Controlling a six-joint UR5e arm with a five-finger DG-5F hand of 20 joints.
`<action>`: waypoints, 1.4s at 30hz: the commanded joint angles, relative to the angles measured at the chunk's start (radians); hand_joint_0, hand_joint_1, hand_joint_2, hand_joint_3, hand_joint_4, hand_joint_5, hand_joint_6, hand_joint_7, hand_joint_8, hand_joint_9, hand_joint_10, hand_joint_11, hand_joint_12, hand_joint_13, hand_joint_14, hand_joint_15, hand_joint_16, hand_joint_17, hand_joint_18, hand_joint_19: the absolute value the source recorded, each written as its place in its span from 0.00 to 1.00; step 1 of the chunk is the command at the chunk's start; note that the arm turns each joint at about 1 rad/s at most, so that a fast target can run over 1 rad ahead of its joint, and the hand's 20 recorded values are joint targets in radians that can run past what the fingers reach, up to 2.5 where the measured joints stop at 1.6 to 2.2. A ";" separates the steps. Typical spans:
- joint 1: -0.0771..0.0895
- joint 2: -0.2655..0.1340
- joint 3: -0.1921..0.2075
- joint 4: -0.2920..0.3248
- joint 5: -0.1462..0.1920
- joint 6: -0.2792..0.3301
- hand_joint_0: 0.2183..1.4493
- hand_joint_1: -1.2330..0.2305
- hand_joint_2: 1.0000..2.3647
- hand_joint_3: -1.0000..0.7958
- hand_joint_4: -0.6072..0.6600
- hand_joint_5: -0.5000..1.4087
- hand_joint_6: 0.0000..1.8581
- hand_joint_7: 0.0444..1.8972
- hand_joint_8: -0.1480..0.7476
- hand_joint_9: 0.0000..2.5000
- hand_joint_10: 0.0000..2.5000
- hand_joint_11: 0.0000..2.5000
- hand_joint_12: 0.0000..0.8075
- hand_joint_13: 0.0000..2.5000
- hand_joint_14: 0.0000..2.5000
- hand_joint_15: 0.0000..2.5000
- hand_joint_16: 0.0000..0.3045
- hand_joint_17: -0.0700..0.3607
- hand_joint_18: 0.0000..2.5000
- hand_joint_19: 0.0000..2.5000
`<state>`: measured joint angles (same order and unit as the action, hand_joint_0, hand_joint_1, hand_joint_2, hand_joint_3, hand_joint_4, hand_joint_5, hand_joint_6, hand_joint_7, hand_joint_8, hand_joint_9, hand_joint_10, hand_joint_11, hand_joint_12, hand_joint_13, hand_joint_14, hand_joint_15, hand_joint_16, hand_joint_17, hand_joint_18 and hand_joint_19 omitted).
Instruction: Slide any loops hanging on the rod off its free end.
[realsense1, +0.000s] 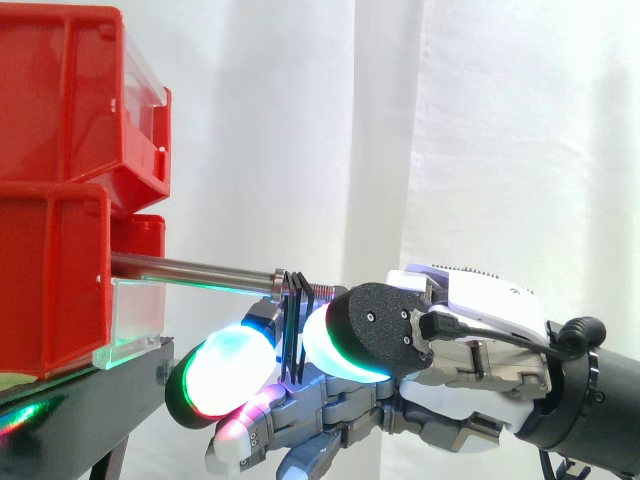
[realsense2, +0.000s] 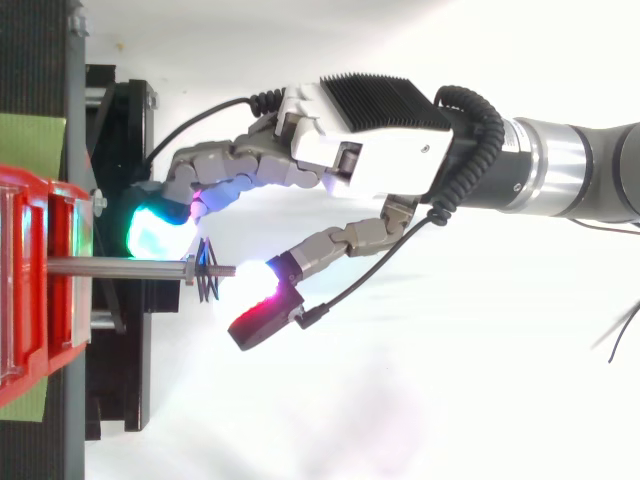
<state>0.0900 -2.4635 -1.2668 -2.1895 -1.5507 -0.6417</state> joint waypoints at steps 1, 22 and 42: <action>-0.004 0.000 0.001 0.004 0.000 0.002 0.32 0.42 0.01 0.35 0.67 0.18 0.27 0.60 0.50 0.30 0.00 0.08 0.37 0.32 0.00 0.04 0.16 0.41 0.37 0.15; -0.007 0.000 0.001 0.025 -0.003 -0.001 0.34 0.39 0.01 0.35 0.65 0.18 0.31 0.61 0.50 0.31 0.00 0.09 0.36 0.34 0.00 0.05 0.15 0.41 0.38 0.15; -0.007 0.000 0.001 0.025 -0.026 -0.001 0.34 0.38 0.01 0.36 0.63 0.16 0.39 0.50 0.50 0.32 0.00 0.10 0.36 0.34 0.00 0.05 0.15 0.41 0.39 0.15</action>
<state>0.0829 -2.4633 -1.2655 -2.1644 -1.5699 -0.6427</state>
